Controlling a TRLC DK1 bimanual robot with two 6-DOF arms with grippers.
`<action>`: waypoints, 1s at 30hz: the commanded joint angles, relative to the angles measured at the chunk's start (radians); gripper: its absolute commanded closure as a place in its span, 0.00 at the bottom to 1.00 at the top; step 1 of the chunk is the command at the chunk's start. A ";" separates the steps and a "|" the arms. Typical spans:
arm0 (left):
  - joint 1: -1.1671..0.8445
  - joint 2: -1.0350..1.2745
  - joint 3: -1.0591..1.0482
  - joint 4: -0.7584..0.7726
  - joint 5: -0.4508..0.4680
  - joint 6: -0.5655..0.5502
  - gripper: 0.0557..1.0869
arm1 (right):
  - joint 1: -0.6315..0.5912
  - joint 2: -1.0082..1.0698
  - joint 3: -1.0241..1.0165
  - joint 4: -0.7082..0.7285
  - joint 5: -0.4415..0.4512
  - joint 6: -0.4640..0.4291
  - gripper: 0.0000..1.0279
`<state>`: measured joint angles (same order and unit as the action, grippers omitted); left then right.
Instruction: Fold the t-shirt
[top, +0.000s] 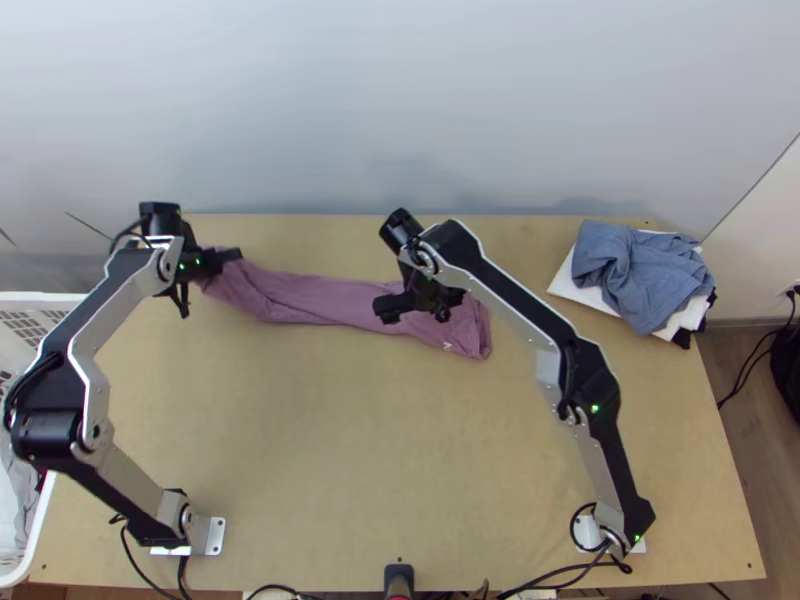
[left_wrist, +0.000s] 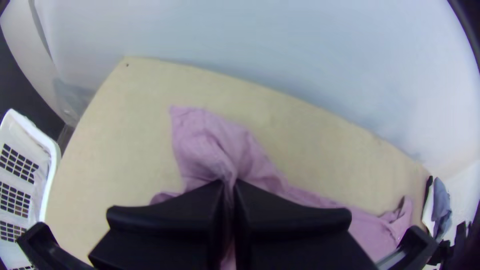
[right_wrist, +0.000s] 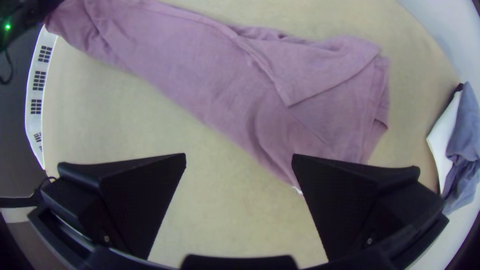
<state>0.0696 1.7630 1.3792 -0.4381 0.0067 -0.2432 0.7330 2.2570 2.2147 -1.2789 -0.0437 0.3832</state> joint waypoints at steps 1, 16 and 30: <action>-0.048 -0.088 0.061 -0.010 0.012 -0.007 0.96 | 0.016 0.078 0.074 0.023 -0.002 0.005 0.04; -0.208 -0.203 0.119 -0.013 0.049 -0.019 0.96 | 0.000 0.214 0.057 0.049 -0.001 0.000 0.04; -0.258 -0.165 0.193 -0.027 0.084 -0.070 0.96 | -0.041 -0.070 0.042 0.000 -0.001 0.002 0.04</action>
<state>-0.1612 1.5776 1.5528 -0.4580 0.0834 -0.3000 0.7162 2.3367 2.2627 -1.2476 -0.0452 0.3851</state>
